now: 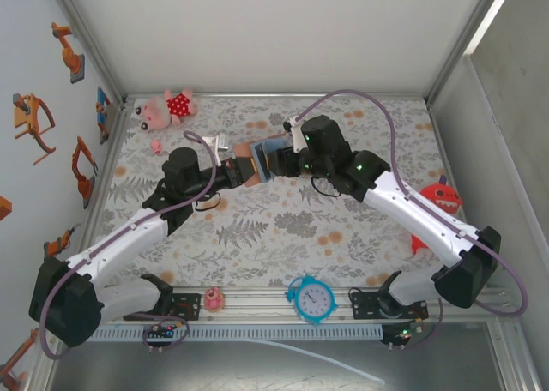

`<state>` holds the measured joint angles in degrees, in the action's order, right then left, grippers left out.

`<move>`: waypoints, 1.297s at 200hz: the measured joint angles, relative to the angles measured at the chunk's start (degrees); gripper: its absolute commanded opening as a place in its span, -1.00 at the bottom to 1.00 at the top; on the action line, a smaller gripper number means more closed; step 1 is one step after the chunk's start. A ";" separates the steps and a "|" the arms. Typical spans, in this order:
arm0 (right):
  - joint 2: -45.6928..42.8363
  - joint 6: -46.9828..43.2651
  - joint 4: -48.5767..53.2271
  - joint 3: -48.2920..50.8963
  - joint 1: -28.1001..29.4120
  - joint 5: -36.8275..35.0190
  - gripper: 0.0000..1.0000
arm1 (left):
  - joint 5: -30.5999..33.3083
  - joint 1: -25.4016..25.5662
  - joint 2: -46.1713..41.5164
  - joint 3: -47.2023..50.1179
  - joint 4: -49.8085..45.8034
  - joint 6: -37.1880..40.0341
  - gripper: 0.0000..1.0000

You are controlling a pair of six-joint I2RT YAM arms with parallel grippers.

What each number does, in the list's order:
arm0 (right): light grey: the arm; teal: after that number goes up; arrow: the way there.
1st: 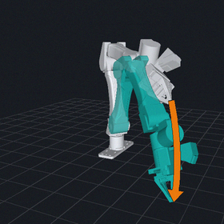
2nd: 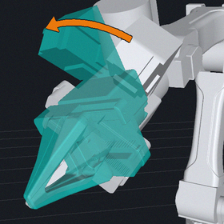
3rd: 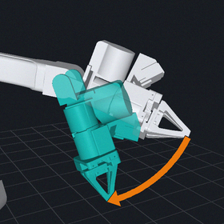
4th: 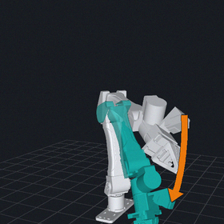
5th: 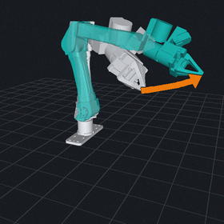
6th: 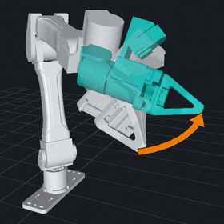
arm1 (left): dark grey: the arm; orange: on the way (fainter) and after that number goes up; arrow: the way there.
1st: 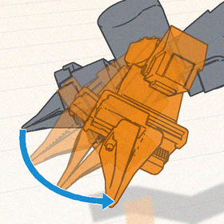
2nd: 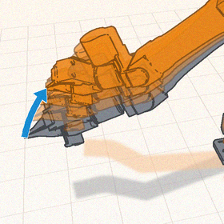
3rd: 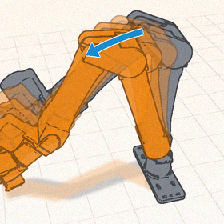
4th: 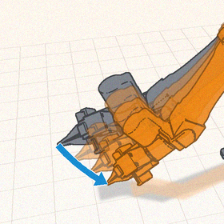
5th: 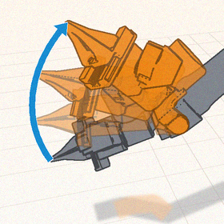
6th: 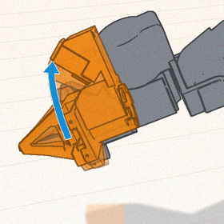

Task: Take the credit cards out of the card holder

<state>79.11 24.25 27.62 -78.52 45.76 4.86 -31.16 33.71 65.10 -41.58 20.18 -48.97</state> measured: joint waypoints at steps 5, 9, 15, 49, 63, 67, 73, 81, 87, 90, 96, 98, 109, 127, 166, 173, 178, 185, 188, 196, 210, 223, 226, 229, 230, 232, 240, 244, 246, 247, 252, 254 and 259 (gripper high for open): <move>0.00 -0.07 0.02 -0.02 0.00 0.00 -0.23 | 0.00 0.00 -0.04 0.02 0.04 -0.15 -1.00; 0.00 -0.11 0.02 -0.02 0.00 0.00 -0.29 | -0.02 0.00 -0.09 0.04 0.15 -0.26 -1.00; 0.00 -0.28 0.02 -0.02 0.00 -0.02 -0.36 | -0.09 0.00 -0.13 0.04 0.35 -0.39 -1.00; 0.00 -0.31 0.04 -0.04 0.00 -0.31 -0.92 | -0.50 0.00 -0.39 0.07 1.53 -1.27 -1.00; 0.00 -0.04 0.04 -0.09 0.00 -0.55 -1.00 | -0.76 0.00 -0.42 0.09 2.03 -1.88 -0.82; 0.00 -0.22 0.04 -0.09 0.00 -0.61 -1.00 | -0.83 0.00 -0.42 0.09 2.14 -1.95 -0.76; 0.00 -0.28 0.07 -0.11 0.00 -0.68 -1.00 | -0.90 0.00 -0.42 0.09 2.32 -2.16 -0.68; 0.00 -0.28 0.11 -0.20 0.00 -0.70 -1.00 | -1.01 0.02 -0.42 0.09 2.62 -2.47 -0.52; 0.04 -0.28 0.35 -0.37 0.00 -0.70 -1.00 | -1.05 0.02 -0.42 0.09 2.84 -2.67 -0.32; 0.04 -0.28 0.46 -0.46 0.00 -0.68 -1.00 | -1.07 0.00 -0.42 0.09 2.95 -3.34 -0.21; 0.09 -0.28 0.68 -0.68 0.00 -0.70 -1.00 | -1.16 0.00 -0.42 0.09 3.28 -3.41 -0.02; 0.11 -0.28 0.76 -0.74 0.00 -0.68 -1.00 | -1.14 0.00 -0.42 0.09 3.30 -3.50 0.04; 0.24 -0.28 1.33 -1.11 0.00 -0.85 -1.00 | -1.40 0.02 -0.42 0.09 3.78 -3.76 0.30; 0.61 -0.28 2.69 -1.84 0.00 -1.79 -1.00 | -1.75 0.02 -0.39 0.07 4.28 -4.39 0.56; 1.64 -0.22 3.50 -2.89 0.00 -2.58 -1.00 | -2.12 0.00 0.15 0.00 4.90 -4.90 0.79; 1.75 -0.09 3.50 -2.89 0.00 -2.51 -1.00 | -2.25 0.02 0.57 -0.07 4.92 -4.85 0.79; 1.81 -0.09 3.50 -2.89 0.00 -2.38 -1.00 | -2.32 0.02 0.94 -0.17 4.92 -4.85 0.77; 1.92 -0.07 3.48 -2.89 0.00 -2.14 -1.00 | -2.34 0.02 1.53 -0.33 4.92 -4.85 0.72; 1.99 -0.04 3.48 -2.89 0.00 -2.08 -1.00 | -2.34 0.00 1.88 -0.39 4.96 -4.87 0.70; 2.10 0.00 3.48 -2.89 0.00 -1.92 -1.00 | -2.34 0.00 2.54 -0.46 5.09 -4.85 0.66; 2.25 0.33 3.48 -2.89 0.00 -1.62 -1.00 | -2.29 0.02 3.41 -0.48 5.07 -4.74 0.57; 2.32 0.50 3.48 -2.89 0.00 -1.42 -1.00 | -2.12 0.02 3.72 -0.48 4.92 -4.35 0.48; 2.32 0.57 3.48 -2.89 0.00 -1.33 -1.00 | -2.03 0.02 3.72 -0.48 4.87 -4.22 0.47; 2.32 0.63 3.48 -2.89 0.00 -1.29 -1.00 | -1.92 0.02 3.72 -0.52 4.74 -4.17 0.45; 2.32 0.63 3.48 -2.89 0.00 -1.29 -1.00 | -1.86 0.02 3.72 -0.52 4.70 -4.15 0.44; 2.32 0.68 3.48 -2.89 0.00 -1.27 -1.00 | -1.79 0.02 3.72 -0.57 4.63 -3.96 0.42; 2.32 0.83 3.48 -2.89 0.00 -1.16 -1.00 | -1.46 0.02 3.72 -0.79 4.22 -3.34 0.33; 2.32 1.01 3.48 -2.89 0.00 -1.05 -1.00 | -1.22 0.02 3.72 -0.90 3.89 -2.93 0.30; 2.32 1.03 3.48 -2.89 0.00 -1.03 -1.00 | -1.20 0.02 3.72 -0.96 3.78 -2.71 0.28; 2.32 1.05 3.48 -2.89 0.00 -1.01 -1.00 | -1.09 0.02 3.72 -0.98 3.69 -2.69 0.27; 2.32 1.20 3.48 -2.89 0.00 -0.92 -1.00 | -0.83 0.04 3.72 -1.18 3.13 -2.19 0.20; 2.32 1.27 3.48 -2.89 0.00 -0.85 -1.00 | -0.72 0.07 3.72 -1.29 2.93 -1.99 0.18; 2.32 1.40 3.48 -2.89 0.00 -0.81 -1.00 | -0.39 0.09 3.72 -1.53 2.29 -1.36 0.11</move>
<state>81.43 25.65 31.09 -81.41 45.76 4.05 -31.55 33.80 68.82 -43.11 22.48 -50.33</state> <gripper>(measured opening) 0.041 0.626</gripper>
